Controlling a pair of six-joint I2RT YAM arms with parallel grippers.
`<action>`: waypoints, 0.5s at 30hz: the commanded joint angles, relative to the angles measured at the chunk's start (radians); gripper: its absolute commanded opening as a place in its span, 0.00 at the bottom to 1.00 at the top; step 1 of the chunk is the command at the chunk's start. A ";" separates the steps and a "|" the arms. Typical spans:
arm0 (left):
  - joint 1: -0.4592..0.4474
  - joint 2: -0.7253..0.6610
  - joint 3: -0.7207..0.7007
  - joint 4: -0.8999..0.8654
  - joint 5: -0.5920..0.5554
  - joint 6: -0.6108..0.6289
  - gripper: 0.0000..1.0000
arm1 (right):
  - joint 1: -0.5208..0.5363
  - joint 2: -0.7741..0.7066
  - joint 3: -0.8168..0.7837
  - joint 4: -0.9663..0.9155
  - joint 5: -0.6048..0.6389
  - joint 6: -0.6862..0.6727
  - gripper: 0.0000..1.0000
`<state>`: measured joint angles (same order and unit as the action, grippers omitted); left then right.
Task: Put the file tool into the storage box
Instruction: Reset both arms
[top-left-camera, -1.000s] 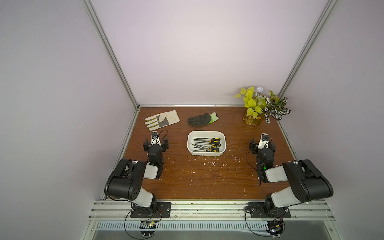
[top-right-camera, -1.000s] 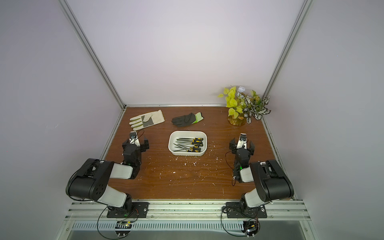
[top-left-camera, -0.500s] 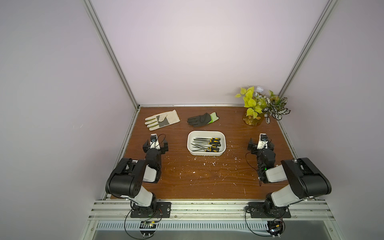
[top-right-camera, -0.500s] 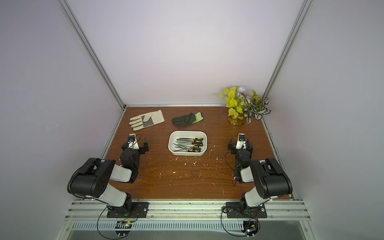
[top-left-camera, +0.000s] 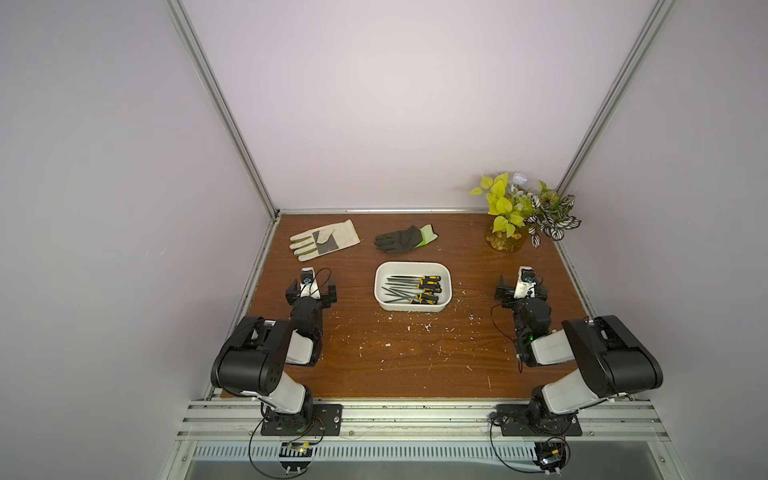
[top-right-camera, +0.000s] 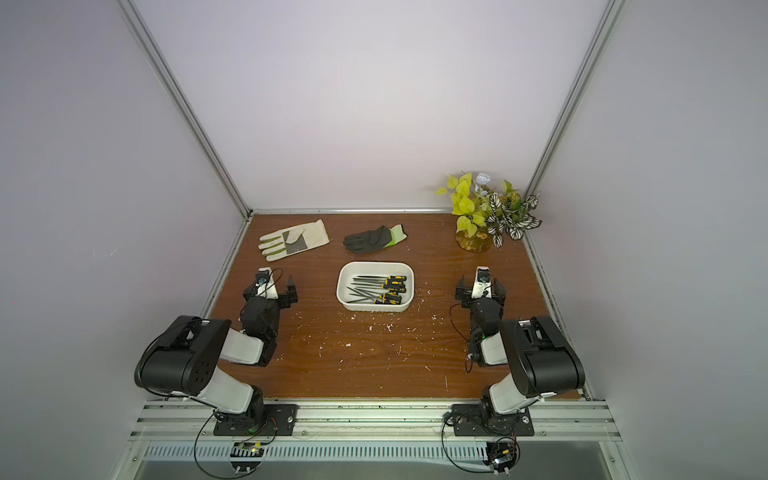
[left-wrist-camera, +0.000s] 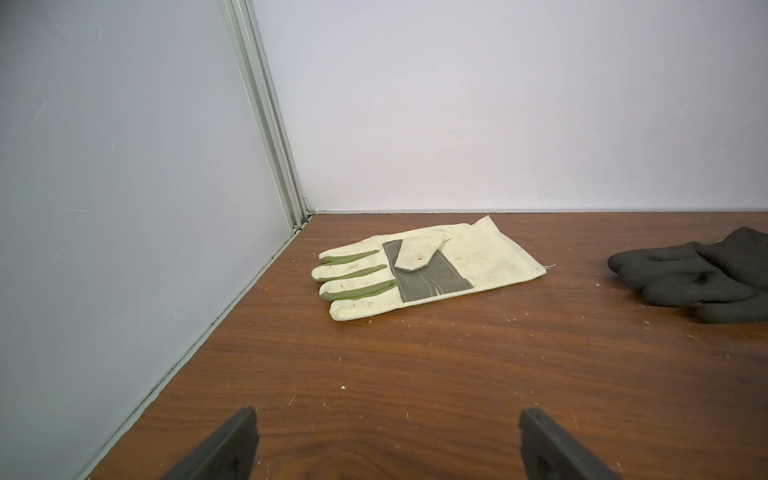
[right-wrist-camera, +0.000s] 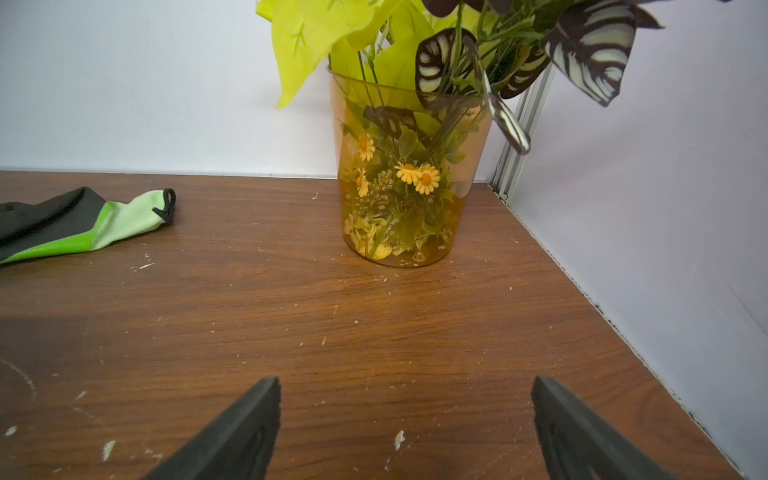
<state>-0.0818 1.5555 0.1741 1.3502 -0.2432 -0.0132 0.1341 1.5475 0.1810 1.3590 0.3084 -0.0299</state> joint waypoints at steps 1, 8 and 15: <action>0.014 0.003 0.009 0.024 0.010 0.002 0.99 | -0.005 0.005 -0.003 0.054 -0.006 -0.001 0.99; 0.015 0.008 0.018 0.016 0.011 0.002 0.99 | -0.005 0.005 -0.004 0.054 -0.006 -0.001 0.99; 0.022 0.003 0.016 0.009 0.024 -0.002 0.99 | -0.005 0.005 -0.003 0.054 -0.007 -0.001 0.99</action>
